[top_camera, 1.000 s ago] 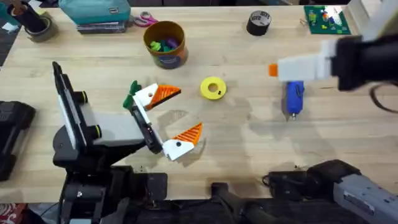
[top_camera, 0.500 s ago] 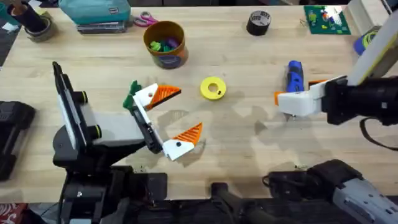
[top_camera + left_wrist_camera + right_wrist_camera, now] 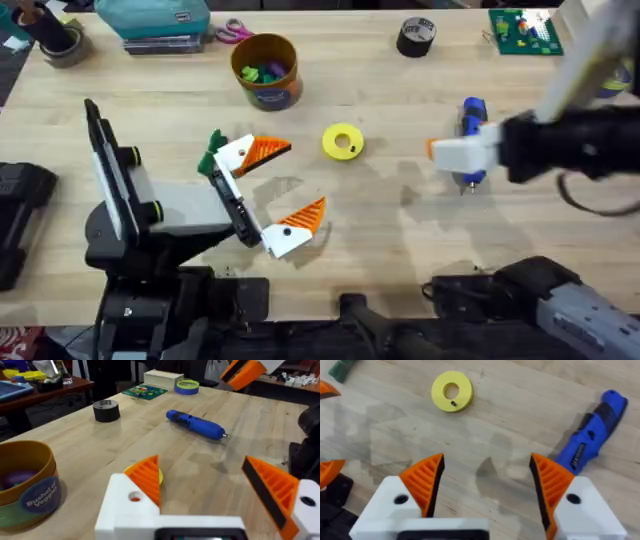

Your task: Pick up the gripper from the table and insert it into the empty holder that is missing its gripper. Then pick up a screw, insert it into the mounting hole, and use the screwdriver to tighten it. Finally, clean up the table by picking up the vegetable and placing it into the bucket.

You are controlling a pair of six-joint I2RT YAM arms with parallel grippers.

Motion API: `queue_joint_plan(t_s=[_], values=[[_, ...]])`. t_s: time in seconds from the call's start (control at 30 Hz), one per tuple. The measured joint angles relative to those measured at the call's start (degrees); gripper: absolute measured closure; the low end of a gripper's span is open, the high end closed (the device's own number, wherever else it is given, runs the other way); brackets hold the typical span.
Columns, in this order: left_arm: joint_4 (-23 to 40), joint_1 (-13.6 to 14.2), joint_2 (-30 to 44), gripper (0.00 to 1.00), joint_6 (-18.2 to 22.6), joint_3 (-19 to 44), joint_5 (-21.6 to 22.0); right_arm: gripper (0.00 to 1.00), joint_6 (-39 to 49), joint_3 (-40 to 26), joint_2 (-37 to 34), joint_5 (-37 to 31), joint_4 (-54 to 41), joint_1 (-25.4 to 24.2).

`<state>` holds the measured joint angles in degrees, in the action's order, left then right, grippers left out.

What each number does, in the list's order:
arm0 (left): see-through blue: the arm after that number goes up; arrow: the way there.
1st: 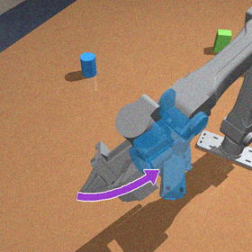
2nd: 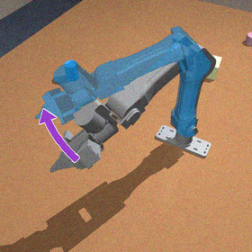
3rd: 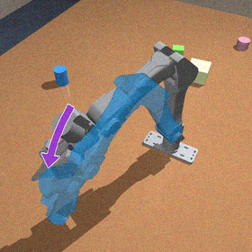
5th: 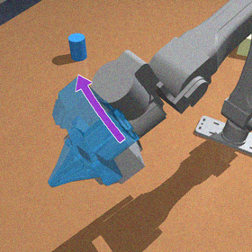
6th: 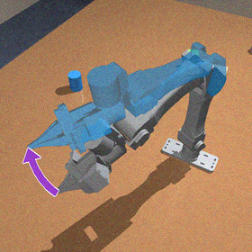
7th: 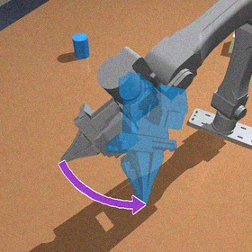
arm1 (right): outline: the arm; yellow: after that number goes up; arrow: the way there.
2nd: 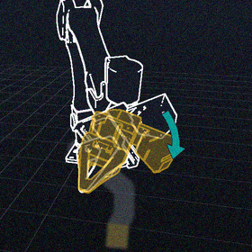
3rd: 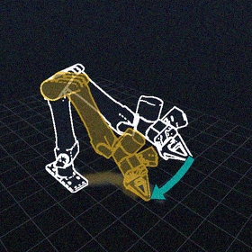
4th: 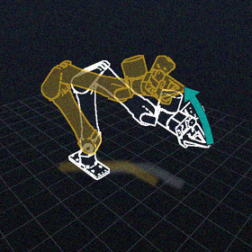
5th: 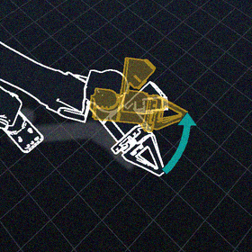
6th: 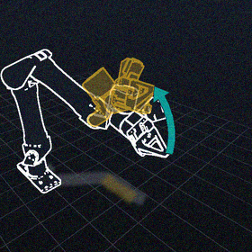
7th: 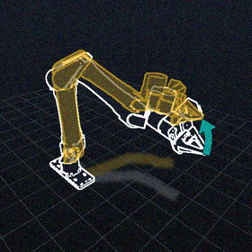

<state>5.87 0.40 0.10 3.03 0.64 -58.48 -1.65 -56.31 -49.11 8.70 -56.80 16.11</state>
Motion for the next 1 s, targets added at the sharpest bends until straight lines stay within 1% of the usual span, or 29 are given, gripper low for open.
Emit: queue_joint_plan(t_s=[0.07, 0.17, 0.27, 0.37, 0.53, 0.67, 0.83, 1.0], values=[[-0.02, 0.00, 0.00, 0.015, 0.00, 0.00, 0.00, 0.004, -0.02, 0.00, -3.59, 0.34, 2.10, 1.64], [0.00, 0.00, 0.00, 0.015, 0.00, 0.00, 0.00, 0.004, 0.00, 0.04, -8.91, 0.11, 5.29, 5.70], [0.00, 0.00, 0.00, 0.015, 0.00, 0.00, 0.00, 0.004, -0.59, 0.04, -13.70, -1.44, 8.30, 10.59], [0.00, 0.00, 0.00, 0.015, 0.00, 0.00, 0.00, 0.004, -1.58, 0.04, -17.90, -2.34, 10.93, 13.46], [0.00, 0.00, 0.00, 0.015, 0.00, 0.00, 0.00, 0.004, -2.86, 0.02, -24.70, -3.15, 14.97, 15.37], [0.00, 0.00, 0.00, 0.015, 0.00, 0.00, 0.00, 0.005, -3.08, -0.96, -29.84, -3.36, 14.76, 16.52], [0.00, 0.00, 0.00, 0.015, 0.00, 0.00, 0.00, 0.006, -3.08, -5.68, -36.45, -3.36, 14.68, 17.78], [0.00, 0.00, 0.00, 0.014, 0.00, 0.00, 0.00, 0.025, -3.08, -9.92, -41.89, -3.36, 14.78, 18.00]])
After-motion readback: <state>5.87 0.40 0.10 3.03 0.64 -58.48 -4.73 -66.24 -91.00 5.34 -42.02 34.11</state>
